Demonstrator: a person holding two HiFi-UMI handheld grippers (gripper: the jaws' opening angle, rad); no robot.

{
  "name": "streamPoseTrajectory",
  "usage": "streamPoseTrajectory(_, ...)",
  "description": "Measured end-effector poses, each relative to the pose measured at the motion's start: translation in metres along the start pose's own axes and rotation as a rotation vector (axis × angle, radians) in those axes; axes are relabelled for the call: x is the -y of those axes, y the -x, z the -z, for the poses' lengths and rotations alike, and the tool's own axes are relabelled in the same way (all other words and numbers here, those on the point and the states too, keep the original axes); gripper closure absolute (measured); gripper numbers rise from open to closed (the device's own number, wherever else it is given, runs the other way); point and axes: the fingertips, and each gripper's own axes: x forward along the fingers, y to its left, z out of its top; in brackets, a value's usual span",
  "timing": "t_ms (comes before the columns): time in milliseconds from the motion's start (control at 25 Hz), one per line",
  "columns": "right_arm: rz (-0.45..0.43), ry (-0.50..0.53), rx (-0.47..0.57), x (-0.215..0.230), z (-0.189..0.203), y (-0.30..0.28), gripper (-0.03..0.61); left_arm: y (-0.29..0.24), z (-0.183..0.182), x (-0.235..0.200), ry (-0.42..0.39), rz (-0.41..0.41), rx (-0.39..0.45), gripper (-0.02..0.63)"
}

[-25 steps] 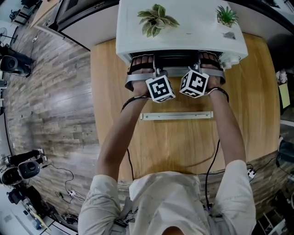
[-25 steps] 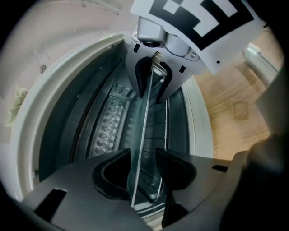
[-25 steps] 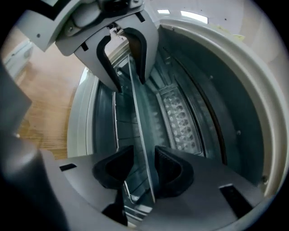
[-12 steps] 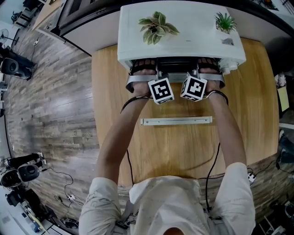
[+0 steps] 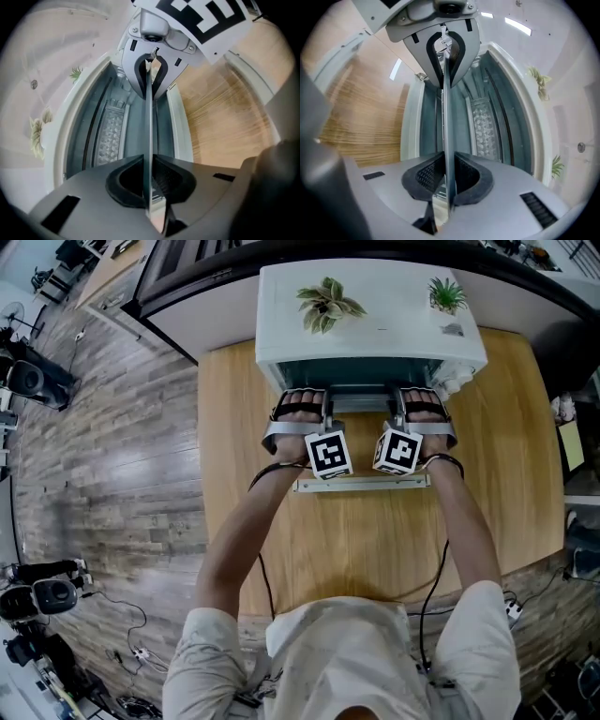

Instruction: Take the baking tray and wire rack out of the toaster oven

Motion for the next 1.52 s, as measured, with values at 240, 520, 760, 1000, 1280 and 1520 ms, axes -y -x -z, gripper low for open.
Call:
streamPoseTrajectory(240, 0.012, 0.012, -0.006, -0.014, -0.003, 0.04, 0.522, 0.039, -0.006, 0.017, -0.01, 0.013, 0.023, 0.568)
streamPoseTrajectory(520, 0.022, 0.028, -0.014, -0.031, -0.008, 0.092, 0.526, 0.087, -0.013, 0.035, -0.014, 0.026, 0.058, 0.568)
streamPoseTrajectory(760, 0.021, 0.019, -0.012, -0.055, -0.014, 0.146, 0.528, 0.139, -0.019, 0.06, -0.033, 0.029, 0.09, 0.566)
streamPoseTrajectory(1000, 0.021, 0.004, -0.022, -0.074, -0.016, 0.179, 0.528, 0.169, -0.024, 0.079, -0.047, 0.028, 0.116, 0.566)
streamPoseTrajectory(1280, 0.029, -0.042, -0.081, -0.081, 0.001, 0.195, 0.528, 0.174, -0.042, 0.083, -0.099, 0.018, 0.171, 0.565)
streamPoseTrajectory(1520, 0.036, -0.093, -0.208, -0.087, 0.064, 0.224, 0.528, 0.176, -0.112, 0.089, -0.144, 0.043, 0.306, 0.565)
